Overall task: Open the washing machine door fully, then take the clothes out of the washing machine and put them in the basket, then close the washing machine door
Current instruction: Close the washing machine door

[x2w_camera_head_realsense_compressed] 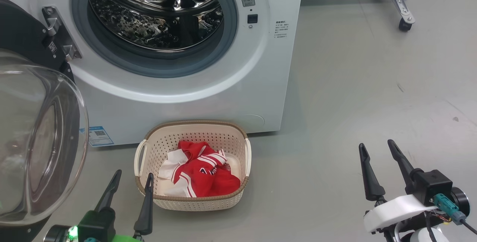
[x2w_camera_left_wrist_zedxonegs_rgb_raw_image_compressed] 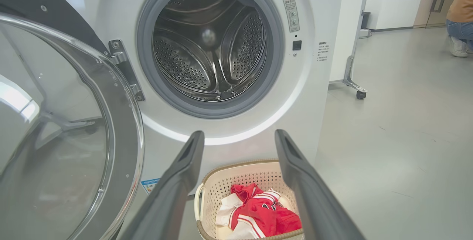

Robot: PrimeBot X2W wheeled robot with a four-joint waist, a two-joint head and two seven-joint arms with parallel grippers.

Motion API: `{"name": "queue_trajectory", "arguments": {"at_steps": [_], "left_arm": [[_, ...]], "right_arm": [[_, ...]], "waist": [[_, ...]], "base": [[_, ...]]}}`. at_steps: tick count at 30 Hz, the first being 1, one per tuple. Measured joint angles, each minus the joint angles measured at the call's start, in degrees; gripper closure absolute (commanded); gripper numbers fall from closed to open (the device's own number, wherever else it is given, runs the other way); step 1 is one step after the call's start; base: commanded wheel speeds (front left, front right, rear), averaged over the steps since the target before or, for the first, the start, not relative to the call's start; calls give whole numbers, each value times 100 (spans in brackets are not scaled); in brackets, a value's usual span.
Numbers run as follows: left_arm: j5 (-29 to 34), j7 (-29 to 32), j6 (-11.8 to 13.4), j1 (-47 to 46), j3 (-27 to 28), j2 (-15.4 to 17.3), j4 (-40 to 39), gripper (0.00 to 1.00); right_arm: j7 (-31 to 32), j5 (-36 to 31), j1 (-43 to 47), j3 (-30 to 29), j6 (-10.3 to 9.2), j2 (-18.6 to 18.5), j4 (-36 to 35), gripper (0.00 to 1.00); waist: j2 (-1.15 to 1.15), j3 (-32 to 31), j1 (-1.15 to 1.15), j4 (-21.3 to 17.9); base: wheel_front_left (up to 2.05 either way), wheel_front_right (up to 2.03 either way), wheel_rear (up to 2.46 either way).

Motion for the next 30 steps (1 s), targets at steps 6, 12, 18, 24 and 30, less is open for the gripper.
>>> {"name": "queue_trajectory", "arguments": {"at_steps": [6,12,18,24,30], "left_arm": [[0,1,0,1,-2,1,-7,0],[0,26,1,1,-5,2,-14,0],[3,78,0,0,-76,8,-23,0],[32,91,0,-2,-100,10,-31,0],[32,90,10,-3,-101,8,-30,0]], "right_arm": [[0,0,1,1,0,-1,0,0],[1,0,2,5,-1,-3,0,0],[0,54,136,-80,-53,-27,-16,0],[0,62,141,-97,-53,-55,-70,0],[0,68,141,-92,-52,-77,-91,0]], "waist": [[0,-15,0,20],[0,-29,0,46],[0,-29,0,177],[0,-9,0,443],[0,-1,0,756]], "base": [[0,0,0],[0,0,0],[0,0,0],[0,0,0],[0,0,0]]}}
